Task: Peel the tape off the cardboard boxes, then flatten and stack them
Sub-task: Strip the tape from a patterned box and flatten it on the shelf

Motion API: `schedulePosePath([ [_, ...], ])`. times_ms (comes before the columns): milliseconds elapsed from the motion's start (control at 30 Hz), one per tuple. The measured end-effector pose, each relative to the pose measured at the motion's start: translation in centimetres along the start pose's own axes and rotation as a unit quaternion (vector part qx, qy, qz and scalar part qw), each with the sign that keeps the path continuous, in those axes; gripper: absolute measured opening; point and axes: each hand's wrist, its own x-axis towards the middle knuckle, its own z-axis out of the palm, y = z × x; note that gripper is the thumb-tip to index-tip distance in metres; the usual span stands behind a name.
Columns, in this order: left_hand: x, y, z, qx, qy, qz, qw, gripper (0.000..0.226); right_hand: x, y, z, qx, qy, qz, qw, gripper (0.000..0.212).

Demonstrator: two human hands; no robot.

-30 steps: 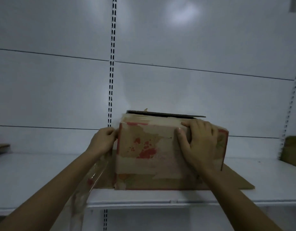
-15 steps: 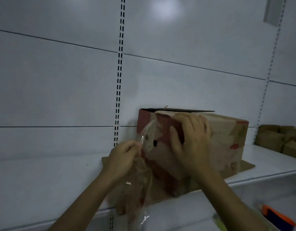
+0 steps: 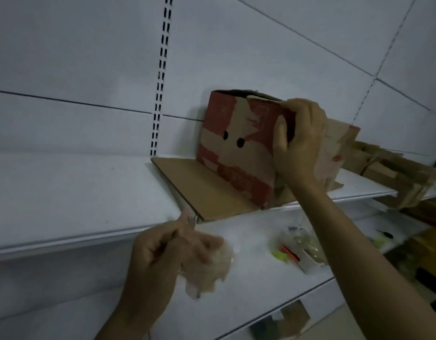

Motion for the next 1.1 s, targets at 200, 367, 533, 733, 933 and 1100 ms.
schedulePosePath([
  [200,-1.4,-1.8,0.1,-0.163,0.051,-0.146,0.974,0.010,-0.2,0.2,-0.2,0.026,-0.041,0.005,0.999,0.032],
  [367,-1.2,-2.6,1.4,-0.184,0.040,-0.187,0.964,0.031,-0.3,-0.2,-2.1,0.070,-0.139,0.053,0.986,0.041],
  [533,-0.1,-2.6,3.7,-0.305,0.068,-0.209,0.927,0.027,-4.8,-5.5,-4.6,0.148,-0.123,0.126,0.973,0.035],
  [733,-1.0,-2.3,5.2,-0.327,0.096,-0.223,0.913,0.019,-19.6,-13.1,-10.7,0.393,-0.250,0.398,0.790,0.069],
  [933,-4.6,-7.5,9.7,0.008,0.044,-0.186,0.981,0.020,-20.6,-8.0,-10.3,0.525,-0.090,0.726,0.435,0.022],
  [1100,-7.5,-11.2,17.1,0.206,-0.198,-0.195,0.938,0.051,-18.4,0.8,-13.5,0.518,-0.054,0.798,0.304,0.051],
])
